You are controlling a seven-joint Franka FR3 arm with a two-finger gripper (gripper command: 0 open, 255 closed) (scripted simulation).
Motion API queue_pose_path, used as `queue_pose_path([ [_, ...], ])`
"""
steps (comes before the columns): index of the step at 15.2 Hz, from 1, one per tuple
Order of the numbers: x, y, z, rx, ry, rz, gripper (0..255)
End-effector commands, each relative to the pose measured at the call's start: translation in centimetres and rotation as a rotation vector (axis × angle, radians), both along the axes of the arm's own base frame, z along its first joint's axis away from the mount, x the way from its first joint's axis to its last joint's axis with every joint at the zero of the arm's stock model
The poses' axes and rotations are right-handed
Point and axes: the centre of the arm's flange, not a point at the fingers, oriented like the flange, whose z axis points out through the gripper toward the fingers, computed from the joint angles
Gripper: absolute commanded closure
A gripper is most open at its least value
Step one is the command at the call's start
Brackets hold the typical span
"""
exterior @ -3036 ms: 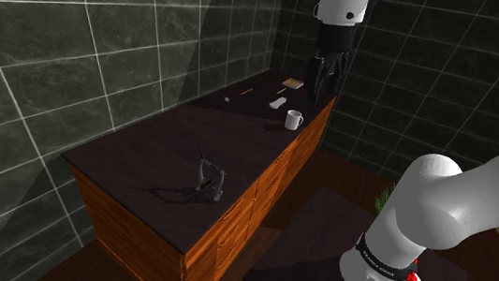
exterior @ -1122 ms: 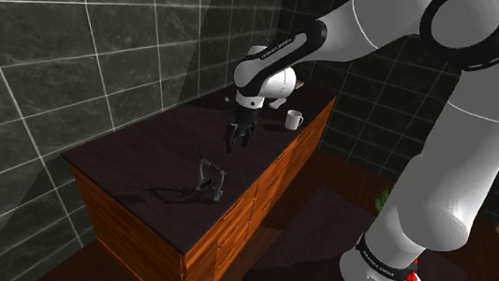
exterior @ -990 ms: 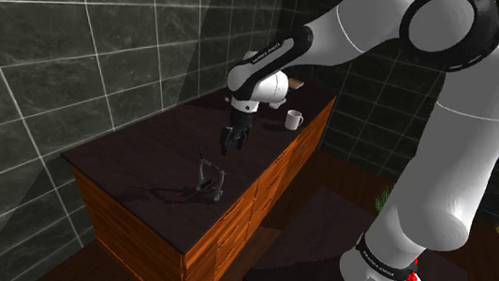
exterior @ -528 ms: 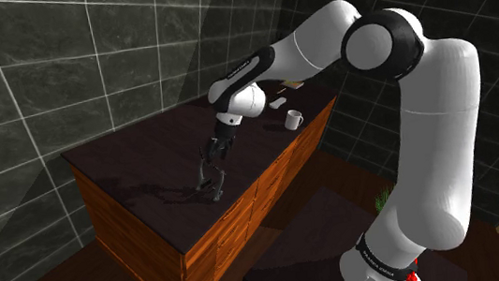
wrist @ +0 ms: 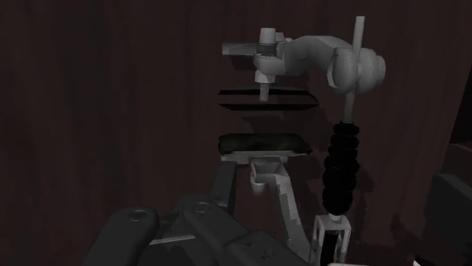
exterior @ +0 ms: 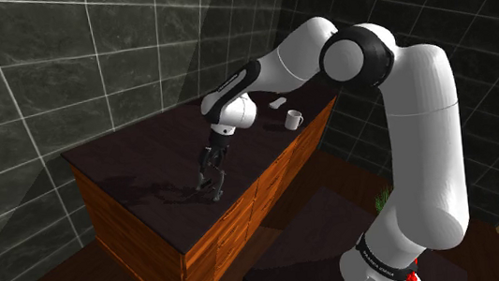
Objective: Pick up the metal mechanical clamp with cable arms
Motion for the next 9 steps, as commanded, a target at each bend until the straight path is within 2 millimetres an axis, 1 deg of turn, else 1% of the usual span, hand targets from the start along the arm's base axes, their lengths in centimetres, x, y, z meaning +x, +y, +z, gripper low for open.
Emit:
queue_pose_path([
  [1,-0.04,-0.02,-0.82,0.000,0.000,0.000,0],
  [2,-0.04,-0.01,-0.82,0.000,0.000,0.000,0],
  [3,-0.02,0.00,-0.90,0.000,0.000,0.000,255],
  [9,0.00,-0.05,-0.93,0.000,0.000,0.000,255],
])
